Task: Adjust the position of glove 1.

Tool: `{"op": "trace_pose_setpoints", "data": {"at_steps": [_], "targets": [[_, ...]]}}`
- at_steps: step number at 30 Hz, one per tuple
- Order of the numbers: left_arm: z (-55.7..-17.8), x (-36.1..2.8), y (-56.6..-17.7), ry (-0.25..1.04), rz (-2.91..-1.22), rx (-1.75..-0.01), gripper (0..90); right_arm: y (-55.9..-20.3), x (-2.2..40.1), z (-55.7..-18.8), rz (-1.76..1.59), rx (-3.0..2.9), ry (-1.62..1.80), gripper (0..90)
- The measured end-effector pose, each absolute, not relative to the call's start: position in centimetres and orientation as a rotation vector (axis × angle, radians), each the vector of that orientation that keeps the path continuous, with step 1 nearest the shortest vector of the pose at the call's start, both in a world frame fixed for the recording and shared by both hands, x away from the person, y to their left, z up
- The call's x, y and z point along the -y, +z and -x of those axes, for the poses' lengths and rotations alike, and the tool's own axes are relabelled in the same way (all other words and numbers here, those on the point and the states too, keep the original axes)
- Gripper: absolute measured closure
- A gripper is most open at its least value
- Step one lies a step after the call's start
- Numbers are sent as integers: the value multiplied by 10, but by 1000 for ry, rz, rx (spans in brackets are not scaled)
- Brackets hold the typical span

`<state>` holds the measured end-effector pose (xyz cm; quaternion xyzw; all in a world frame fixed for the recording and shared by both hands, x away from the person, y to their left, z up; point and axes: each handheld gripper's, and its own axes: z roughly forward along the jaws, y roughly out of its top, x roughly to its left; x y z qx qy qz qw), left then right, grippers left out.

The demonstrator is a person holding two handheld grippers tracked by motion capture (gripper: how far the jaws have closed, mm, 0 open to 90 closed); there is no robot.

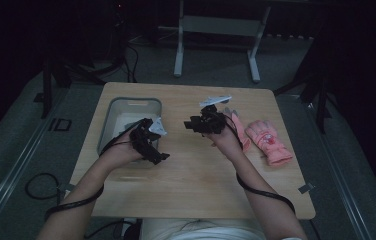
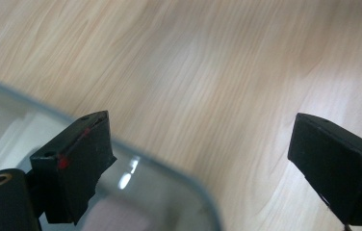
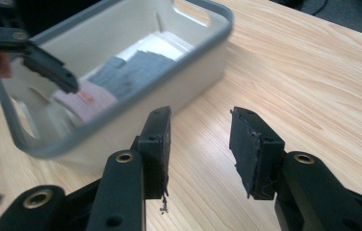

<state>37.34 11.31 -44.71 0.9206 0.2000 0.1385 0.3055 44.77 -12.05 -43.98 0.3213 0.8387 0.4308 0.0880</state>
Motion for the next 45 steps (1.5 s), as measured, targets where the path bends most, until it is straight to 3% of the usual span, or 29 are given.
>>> {"op": "trace_pose_setpoints", "data": {"at_steps": [13,21,31,39,45], "targets": [[-341,-81,-456,345,-2366,-458,80,-445,163,-439,-973,-2471,1234,622],[-308,-61,-484,308,-2339,-450,80,-450,196,-446,-1015,-2413,1171,633],[-295,-60,-524,303,-2351,-510,85,-455,228,-465,-1075,-2323,1069,655],[-291,-65,-543,222,-2306,-586,85,-477,228,-492,-1136,-2363,937,641],[-284,-66,-545,298,-2293,-587,85,-502,219,-512,-1164,-2416,786,600]]}}
